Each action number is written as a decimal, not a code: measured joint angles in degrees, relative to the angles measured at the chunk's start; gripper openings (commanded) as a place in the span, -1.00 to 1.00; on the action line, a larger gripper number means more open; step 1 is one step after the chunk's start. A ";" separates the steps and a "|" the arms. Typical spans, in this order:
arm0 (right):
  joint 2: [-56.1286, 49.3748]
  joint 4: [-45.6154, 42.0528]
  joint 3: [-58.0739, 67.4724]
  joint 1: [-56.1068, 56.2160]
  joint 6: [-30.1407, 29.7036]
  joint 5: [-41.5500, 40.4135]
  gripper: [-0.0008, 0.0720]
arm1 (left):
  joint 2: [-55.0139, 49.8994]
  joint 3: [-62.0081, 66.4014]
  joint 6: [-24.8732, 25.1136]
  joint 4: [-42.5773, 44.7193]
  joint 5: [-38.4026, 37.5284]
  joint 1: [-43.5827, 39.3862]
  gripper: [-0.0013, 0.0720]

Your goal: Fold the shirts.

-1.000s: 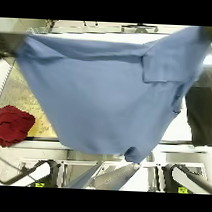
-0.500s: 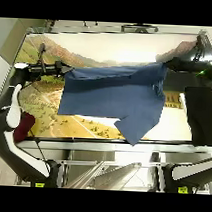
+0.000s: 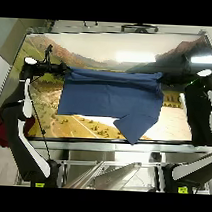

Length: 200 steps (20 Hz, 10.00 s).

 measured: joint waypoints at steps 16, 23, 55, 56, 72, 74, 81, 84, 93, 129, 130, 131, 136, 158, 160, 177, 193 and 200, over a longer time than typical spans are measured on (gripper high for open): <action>-1.60 -1.14 -4.00 2.03 -1.49 -5.66 -0.95 | -1.46 0.68 6.73 6.14 6.88 -1.18 -0.93; -1.66 -2.27 -4.00 3.21 -1.60 -9.07 -0.95 | -1.38 0.61 6.97 6.25 4.20 -1.27 -0.93; 45.42 -14.71 -57.46 -0.83 29.14 -1.36 -0.08 | 32.22 -43.06 -11.37 23.80 -5.53 9.46 -0.20; 45.40 -13.64 -58.90 0.31 29.20 -2.95 -0.08 | 32.26 -44.30 -11.32 23.41 -4.52 9.51 -0.20; 36.59 9.42 -62.29 10.27 13.94 -15.39 -0.08 | 25.29 -47.69 -10.47 20.46 -4.57 9.49 -0.20; 36.52 9.84 -62.29 10.27 13.38 -15.50 -0.09 | 24.70 -47.80 -9.77 20.59 -7.78 9.09 -0.20; 36.41 9.99 -62.36 10.27 12.74 -16.26 -0.76 | 24.28 -47.47 -7.85 22.36 -14.82 7.19 -0.77; 36.79 9.70 -62.27 10.27 12.37 -16.13 -0.94 | 24.15 -45.77 -7.43 19.78 -11.93 7.02 -0.90; 47.84 -0.70 -56.98 -2.64 15.85 -2.12 -0.94 | 24.33 -38.05 -7.91 14.05 -18.23 8.13 -0.90; 5.16 8.74 -15.15 -1.38 -10.86 -13.66 -0.51 | 0.74 2.19 -15.76 28.15 -14.67 -6.80 -0.92; 5.09 8.70 -15.10 -1.40 -11.06 -14.56 -0.12 | 0.66 2.27 -15.89 29.03 -14.45 -7.02 -0.78; 5.14 8.70 -15.06 -1.44 -11.08 -14.69 -0.08 | 0.61 2.34 -15.91 29.40 -14.38 -7.21 -0.19; 6.32 5.42 -11.26 -3.17 -9.22 -10.27 0.70 | 3.08 2.47 -15.91 29.40 -14.45 -8.44 -0.01; -4.57 4.83 -4.46 -1.75 -3.13 3.69 -0.94 | 12.07 0.61 -16.35 16.79 -8.92 -13.00 -0.91; -3.89 5.51 -2.34 -1.49 -2.99 5.44 -0.94 | 11.47 -1.33 -15.67 15.80 -6.10 -16.20 -0.91; 9.33 13.42 16.17 2.71 7.28 27.02 -0.94 | -6.75 2.78 -16.68 -3.21 12.22 -40.06 -0.91; -5.05 14.08 16.55 39.87 8.70 -10.62 0.05 | 36.54 -10.43 -3.08 -30.69 -13.57 -5.11 -0.92; -9.03 11.10 16.59 45.83 11.28 -13.66 0.02 | 44.52 -22.08 0.57 -31.58 -16.55 -2.64 -0.90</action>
